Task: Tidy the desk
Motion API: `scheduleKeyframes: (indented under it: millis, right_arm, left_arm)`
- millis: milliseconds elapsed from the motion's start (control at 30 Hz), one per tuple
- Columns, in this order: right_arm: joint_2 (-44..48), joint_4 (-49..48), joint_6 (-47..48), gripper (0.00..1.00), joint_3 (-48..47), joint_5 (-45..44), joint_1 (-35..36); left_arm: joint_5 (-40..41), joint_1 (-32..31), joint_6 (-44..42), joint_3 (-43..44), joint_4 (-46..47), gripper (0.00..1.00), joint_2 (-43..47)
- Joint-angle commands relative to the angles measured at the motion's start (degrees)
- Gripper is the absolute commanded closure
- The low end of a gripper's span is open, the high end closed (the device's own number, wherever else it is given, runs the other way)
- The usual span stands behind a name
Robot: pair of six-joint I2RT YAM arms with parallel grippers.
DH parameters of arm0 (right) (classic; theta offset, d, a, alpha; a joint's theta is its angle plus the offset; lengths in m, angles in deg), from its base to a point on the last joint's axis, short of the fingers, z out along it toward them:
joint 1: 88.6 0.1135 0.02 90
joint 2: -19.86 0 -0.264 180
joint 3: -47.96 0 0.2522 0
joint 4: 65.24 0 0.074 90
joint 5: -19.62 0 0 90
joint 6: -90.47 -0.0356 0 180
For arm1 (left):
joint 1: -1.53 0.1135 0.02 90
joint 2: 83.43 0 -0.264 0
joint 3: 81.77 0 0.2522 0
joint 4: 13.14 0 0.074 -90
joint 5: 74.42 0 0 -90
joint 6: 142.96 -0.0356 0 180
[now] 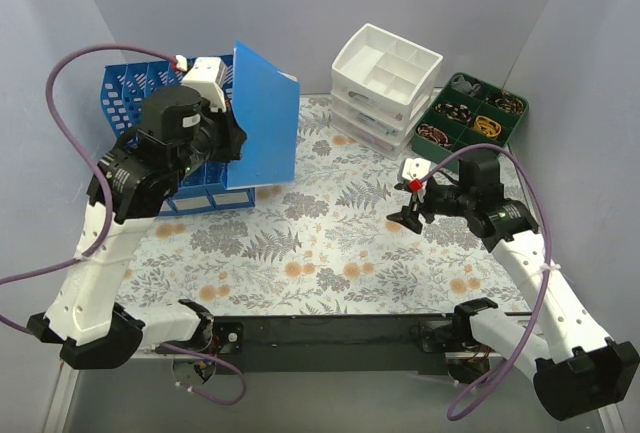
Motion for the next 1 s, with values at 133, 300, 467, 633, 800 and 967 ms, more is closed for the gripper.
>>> scheduleKeyframes:
  millis: [133, 300, 467, 633, 800, 967]
  right_arm:
    - [-1.17, -3.11, -1.93, 0.24, 2.07, 2.09, -0.18]
    - [-1.78, -3.11, -1.93, 0.24, 2.51, 2.18, -0.18]
    - [-2.31, -3.29, -2.28, 0.24, 2.77, 2.88, -0.18]
    - [-2.93, -3.29, -2.46, 0.24, 2.68, 2.8, -0.18]
    - [-2.84, -3.55, -2.81, 0.24, 2.86, 2.18, -0.18]
    - [-3.19, -3.73, -2.99, 0.24, 2.86, 2.1, -0.26]
  left_arm:
    - [7.12, 0.28, -8.54, 9.14, -3.71, 1.0, 5.35]
    - [11.78, 0.19, -8.27, 7.84, -3.89, 1.0, 9.92]
    - [19.24, 0.19, -9.24, 3.18, -0.83, 1.0, 15.9]
    - [21.28, 0.28, -12.14, 1.77, 2.17, 1.0, 14.68]
    - [21.37, 0.28, -14.51, -3.67, 9.98, 1.0, 13.97]
    - [20.4, 0.28, -16.09, -4.91, 13.85, 1.0, 11.42]
